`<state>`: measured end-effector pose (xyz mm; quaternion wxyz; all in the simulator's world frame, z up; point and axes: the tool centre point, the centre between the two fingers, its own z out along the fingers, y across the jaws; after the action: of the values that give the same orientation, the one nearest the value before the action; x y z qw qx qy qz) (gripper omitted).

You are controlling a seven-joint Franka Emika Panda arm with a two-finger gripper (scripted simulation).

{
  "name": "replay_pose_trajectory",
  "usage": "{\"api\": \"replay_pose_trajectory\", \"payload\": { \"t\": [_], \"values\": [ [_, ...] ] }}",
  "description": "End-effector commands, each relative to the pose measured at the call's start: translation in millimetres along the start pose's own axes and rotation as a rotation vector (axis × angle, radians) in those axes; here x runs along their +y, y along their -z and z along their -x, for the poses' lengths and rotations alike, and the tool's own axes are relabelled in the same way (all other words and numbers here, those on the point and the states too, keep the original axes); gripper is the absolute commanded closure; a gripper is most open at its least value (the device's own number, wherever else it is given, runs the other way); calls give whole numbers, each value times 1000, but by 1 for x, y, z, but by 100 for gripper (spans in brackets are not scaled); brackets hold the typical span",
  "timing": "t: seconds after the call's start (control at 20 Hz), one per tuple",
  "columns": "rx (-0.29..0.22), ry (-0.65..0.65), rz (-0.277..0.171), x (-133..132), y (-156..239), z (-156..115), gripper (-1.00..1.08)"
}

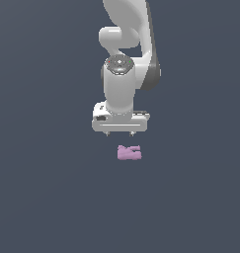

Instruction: Pick up the object and move it to a goal position.

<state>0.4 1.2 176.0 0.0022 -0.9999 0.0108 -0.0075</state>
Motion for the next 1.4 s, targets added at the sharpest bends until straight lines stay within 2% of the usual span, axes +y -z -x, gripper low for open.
{"api": "replay_pose_trajectory", "payload": {
  "t": [0.0, 0.5, 0.8, 1.35],
  "values": [
    [0, 0, 0, 0, 0, 0, -92],
    [6, -6, -37, -11, 3, -4, -92],
    [5, -14, -36, -11, 2, -4, -92],
    [-1, -143, -39, -15, -8, -4, -92]
  ]
}}
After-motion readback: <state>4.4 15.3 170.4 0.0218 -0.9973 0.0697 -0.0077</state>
